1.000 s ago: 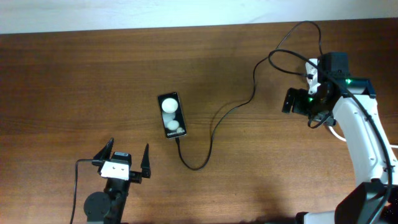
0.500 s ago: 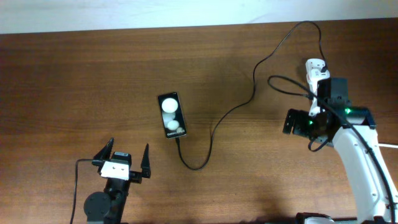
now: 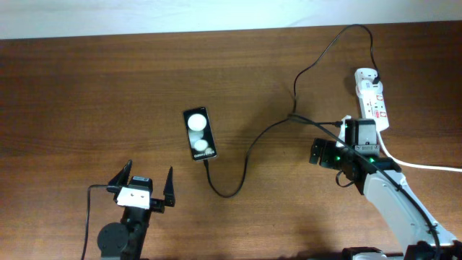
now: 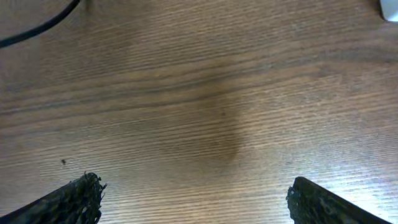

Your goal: Plug charger to phone and switch on socket

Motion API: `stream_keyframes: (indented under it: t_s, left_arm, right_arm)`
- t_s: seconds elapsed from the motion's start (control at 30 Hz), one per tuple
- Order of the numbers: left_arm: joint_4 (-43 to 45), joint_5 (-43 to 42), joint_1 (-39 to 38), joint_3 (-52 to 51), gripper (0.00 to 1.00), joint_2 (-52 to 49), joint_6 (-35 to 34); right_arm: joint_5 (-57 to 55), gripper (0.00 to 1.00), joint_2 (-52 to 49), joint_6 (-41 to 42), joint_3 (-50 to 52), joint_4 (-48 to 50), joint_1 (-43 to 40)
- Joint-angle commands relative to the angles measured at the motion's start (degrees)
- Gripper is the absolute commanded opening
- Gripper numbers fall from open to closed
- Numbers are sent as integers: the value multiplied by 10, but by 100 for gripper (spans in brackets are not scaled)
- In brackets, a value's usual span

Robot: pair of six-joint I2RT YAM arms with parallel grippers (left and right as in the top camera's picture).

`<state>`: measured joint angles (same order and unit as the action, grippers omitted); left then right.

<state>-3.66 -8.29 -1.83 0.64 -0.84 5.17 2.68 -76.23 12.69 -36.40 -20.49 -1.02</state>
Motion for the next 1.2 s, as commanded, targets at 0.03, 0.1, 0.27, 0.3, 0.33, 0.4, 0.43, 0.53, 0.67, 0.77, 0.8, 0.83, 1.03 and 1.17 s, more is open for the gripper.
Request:
stream_keyframes:
  t_s: [0.03, 0.1, 0.27, 0.3, 0.33, 0.4, 0.43, 0.53, 0.67, 0.77, 0.8, 0.83, 1.03, 1.17]
  left_arm:
    - [-3, 6, 2, -2, 99, 5, 10]
    - [-3, 6, 2, -2, 99, 5, 10]
    - [-3, 6, 2, -2, 99, 5, 10]
    - [-3, 6, 2, -2, 99, 5, 10]
    - [-3, 6, 2, -2, 99, 5, 10]
    - [-3, 6, 2, -2, 99, 5, 10]
    - [-3, 6, 2, -2, 99, 5, 10]
    - [-3, 6, 2, -2, 99, 5, 10]
    - [-3, 6, 2, -2, 99, 5, 10]
    - [-3, 6, 2, -2, 99, 5, 10]
    - [-3, 6, 2, -2, 99, 5, 10]
    - [-3, 6, 2, -2, 99, 5, 10]
    - [-3, 6, 2, -2, 99, 5, 10]
    - [-3, 6, 2, -2, 99, 5, 10]
  right_arm:
    - [-3, 99, 7, -30, 29, 39, 4]
    - [-3, 99, 7, -30, 40, 55, 4]
    - [-1, 99, 7, -30, 43, 63, 4]
    - [1, 99, 7, -30, 44, 65, 4]
    - [2, 99, 7, -30, 47, 69, 4]
    - [12, 99, 7, -30, 68, 107, 4]
    - [18, 98, 7, -30, 85, 135, 4]
    - [31, 99, 11, -30, 125, 203, 4]
    - [33, 99, 28, -30, 144, 231, 4]
    - [33, 99, 44, -30, 165, 255, 3]
    - [33, 99, 48, -30, 176, 269, 3]
    - [34, 98, 51, -30, 188, 288, 3]
    - [33, 99, 76, -30, 240, 351, 3]
    - [34, 99, 88, -30, 250, 358, 3]
